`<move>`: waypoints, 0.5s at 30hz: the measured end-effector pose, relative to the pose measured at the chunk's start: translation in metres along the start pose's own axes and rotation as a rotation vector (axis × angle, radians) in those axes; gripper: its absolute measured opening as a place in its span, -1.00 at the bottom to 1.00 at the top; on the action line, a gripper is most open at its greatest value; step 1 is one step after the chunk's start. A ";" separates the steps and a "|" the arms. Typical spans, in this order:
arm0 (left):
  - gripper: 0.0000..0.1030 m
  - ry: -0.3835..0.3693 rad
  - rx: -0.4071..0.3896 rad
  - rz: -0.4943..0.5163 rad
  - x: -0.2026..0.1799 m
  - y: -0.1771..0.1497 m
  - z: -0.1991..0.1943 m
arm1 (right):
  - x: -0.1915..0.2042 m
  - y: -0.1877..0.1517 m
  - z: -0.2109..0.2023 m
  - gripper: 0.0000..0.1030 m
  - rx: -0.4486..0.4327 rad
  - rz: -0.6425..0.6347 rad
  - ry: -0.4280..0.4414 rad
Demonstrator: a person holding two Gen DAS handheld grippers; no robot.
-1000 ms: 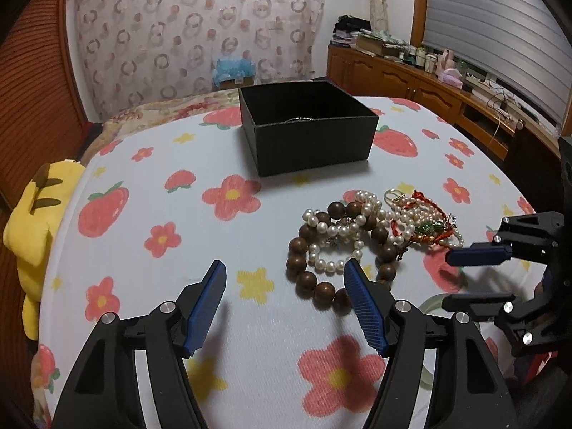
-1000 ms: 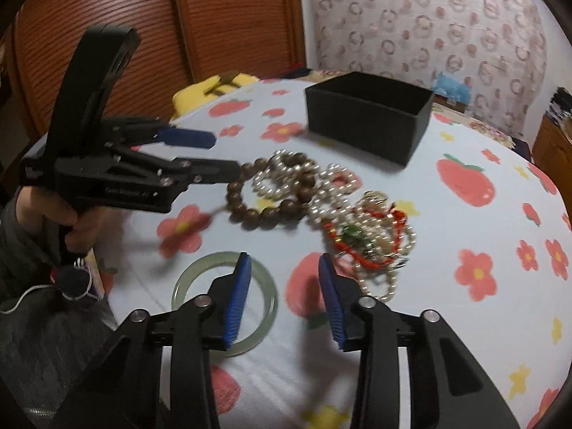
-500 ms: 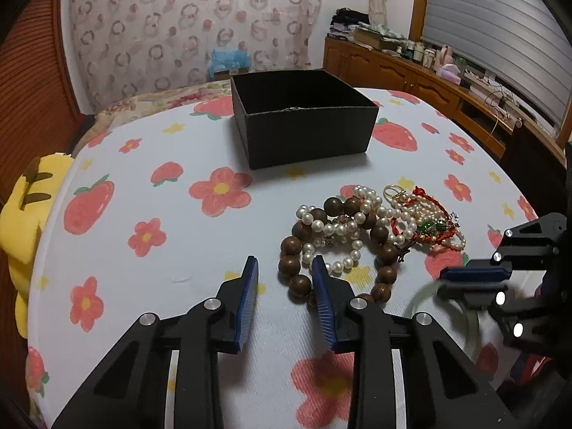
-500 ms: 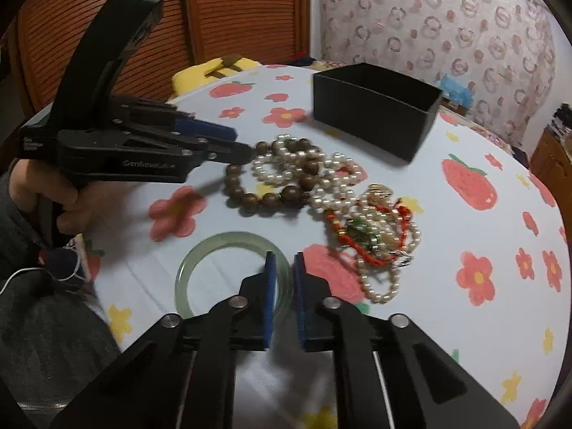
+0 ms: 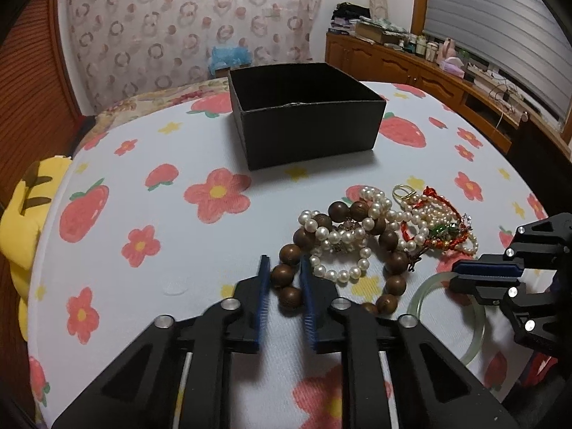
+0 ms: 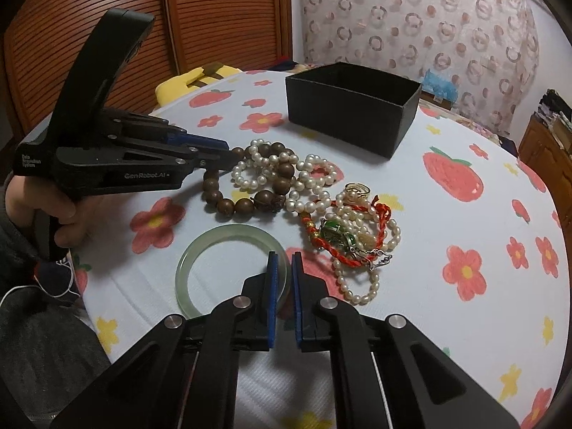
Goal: Organize jewelry
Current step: 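Grasp the brown bead bracelet with the left tool while the right tool grasps the jade bangle, then place the jade bangle into the box with the right tool while the left tool lifts the beads over it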
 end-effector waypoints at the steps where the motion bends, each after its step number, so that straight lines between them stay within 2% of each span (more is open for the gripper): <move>1: -0.76 0.004 -0.001 0.001 0.000 0.000 -0.001 | 0.000 0.000 0.000 -0.82 0.000 0.002 0.003; 9: -0.76 -0.002 -0.105 -0.032 0.009 0.006 -0.039 | -0.002 0.001 -0.001 -0.82 -0.001 0.011 0.017; 15: -0.76 -0.009 -0.197 -0.008 0.002 0.017 -0.077 | -0.002 0.000 -0.001 -0.82 -0.001 0.013 0.019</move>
Point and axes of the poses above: each gripper's, at about its wrist camera, not at the fingertips, and z roughly the way its jaws point, x to its left, y to its top, the point moved 5 cm from there along z, roughly the way its jaws point, and after that the axes turned 10 degrees about x, right-handed, at the moved point
